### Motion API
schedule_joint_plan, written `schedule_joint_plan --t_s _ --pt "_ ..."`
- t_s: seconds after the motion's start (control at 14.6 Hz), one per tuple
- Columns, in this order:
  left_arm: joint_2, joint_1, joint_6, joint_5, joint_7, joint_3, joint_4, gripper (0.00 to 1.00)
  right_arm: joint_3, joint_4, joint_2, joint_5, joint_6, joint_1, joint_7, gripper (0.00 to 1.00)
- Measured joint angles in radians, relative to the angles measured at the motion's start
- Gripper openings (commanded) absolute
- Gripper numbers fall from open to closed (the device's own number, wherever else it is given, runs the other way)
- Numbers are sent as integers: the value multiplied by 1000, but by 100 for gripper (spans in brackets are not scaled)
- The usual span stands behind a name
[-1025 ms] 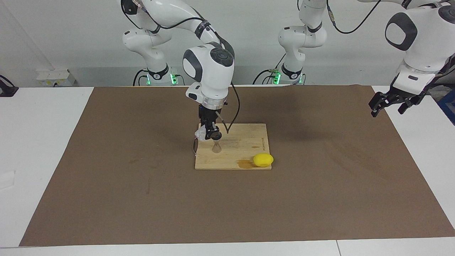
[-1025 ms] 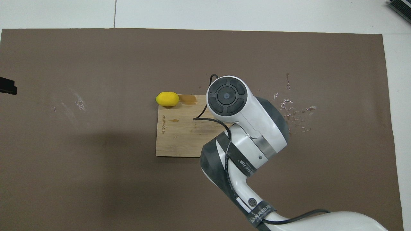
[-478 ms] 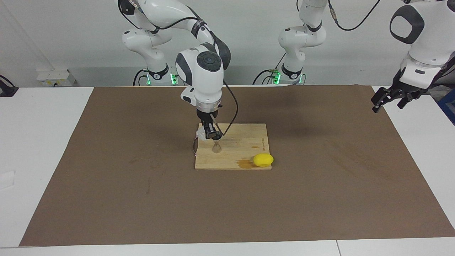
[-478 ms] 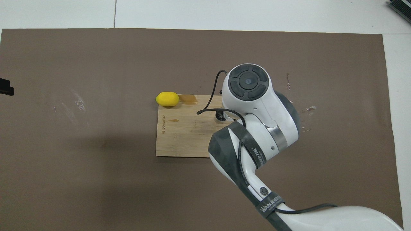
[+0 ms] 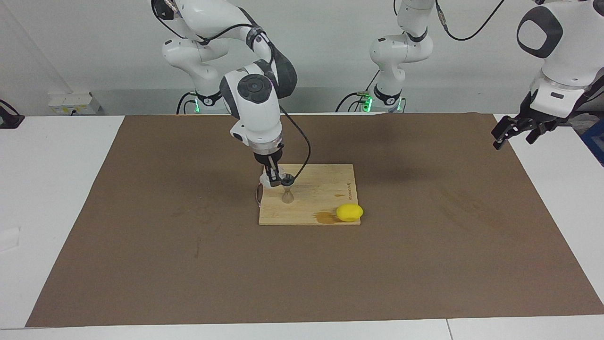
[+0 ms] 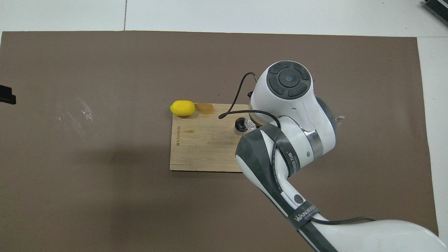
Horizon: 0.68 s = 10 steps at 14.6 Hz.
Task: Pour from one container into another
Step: 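Carry the clear glass back toward its starting spot with the right gripper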
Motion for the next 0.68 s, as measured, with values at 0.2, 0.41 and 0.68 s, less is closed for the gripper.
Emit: schedule_joint_plan --t_s 0.2,0.41,0.68 --pt "0 0 -2 0 -18 0 0 100 -2 -7 1 123 0 -56 -63 0" --pt "-3 0 -5 -1 -22 1 0 100 -4 -30 1 253 1 -141 -154 0" --pt "-5 0 -6 -1 -23 3 0 100 -7 -132 -10 449 54 -283 -337 0"
